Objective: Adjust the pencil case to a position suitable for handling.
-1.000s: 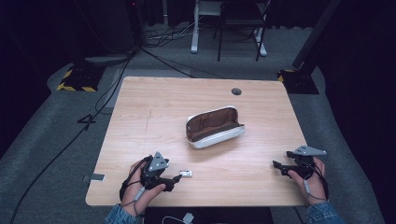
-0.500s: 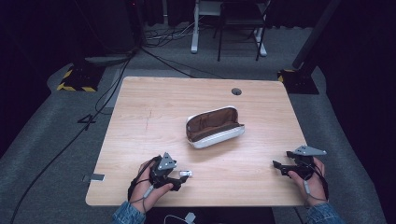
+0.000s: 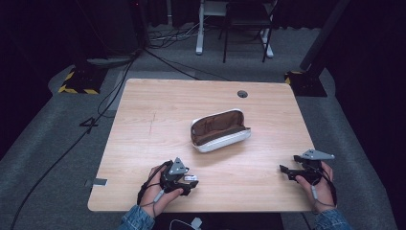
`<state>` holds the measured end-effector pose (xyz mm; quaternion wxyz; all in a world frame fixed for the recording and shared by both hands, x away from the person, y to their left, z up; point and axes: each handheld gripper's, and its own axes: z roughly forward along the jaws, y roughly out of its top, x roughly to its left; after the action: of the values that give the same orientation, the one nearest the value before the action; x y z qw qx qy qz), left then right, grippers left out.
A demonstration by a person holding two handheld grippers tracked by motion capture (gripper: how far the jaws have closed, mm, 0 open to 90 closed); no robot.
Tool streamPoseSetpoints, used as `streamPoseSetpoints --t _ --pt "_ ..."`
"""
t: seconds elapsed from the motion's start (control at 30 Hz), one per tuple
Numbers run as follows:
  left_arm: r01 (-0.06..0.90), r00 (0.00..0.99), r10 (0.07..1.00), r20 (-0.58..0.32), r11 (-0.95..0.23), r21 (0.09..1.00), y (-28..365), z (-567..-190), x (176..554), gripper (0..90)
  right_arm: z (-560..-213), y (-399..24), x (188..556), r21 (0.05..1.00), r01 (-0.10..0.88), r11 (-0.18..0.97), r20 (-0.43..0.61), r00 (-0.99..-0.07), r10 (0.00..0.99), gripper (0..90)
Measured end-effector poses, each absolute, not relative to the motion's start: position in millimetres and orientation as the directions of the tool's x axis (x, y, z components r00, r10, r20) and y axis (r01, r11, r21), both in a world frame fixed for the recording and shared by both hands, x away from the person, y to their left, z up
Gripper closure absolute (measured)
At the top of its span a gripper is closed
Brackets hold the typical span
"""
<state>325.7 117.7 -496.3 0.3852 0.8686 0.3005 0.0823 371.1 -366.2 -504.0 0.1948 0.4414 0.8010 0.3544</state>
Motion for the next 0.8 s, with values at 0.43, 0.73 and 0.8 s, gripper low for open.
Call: streamPoseSetpoints --t 0.43,0.73,0.8 --pt "0.432 0.835 0.546 -0.068 -0.575 0.695 115.4 -497.6 324.5 63.8 -504.0 -366.2 371.2 0.740 0.568 0.360 0.000 -0.535 0.845 19.9" --pt "0.429 0.843 0.534 -0.068 -0.590 0.684 116.1 -495.8 322.8 72.4 -504.0 -366.2 371.2 0.740 0.569 0.360 0.000 -0.535 0.845 19.9" --pt "0.429 0.843 0.534 -0.070 -0.587 0.686 116.5 -494.9 322.6 72.4 -504.0 -366.2 371.2 0.739 0.569 0.360 0.001 -0.535 0.845 19.9"
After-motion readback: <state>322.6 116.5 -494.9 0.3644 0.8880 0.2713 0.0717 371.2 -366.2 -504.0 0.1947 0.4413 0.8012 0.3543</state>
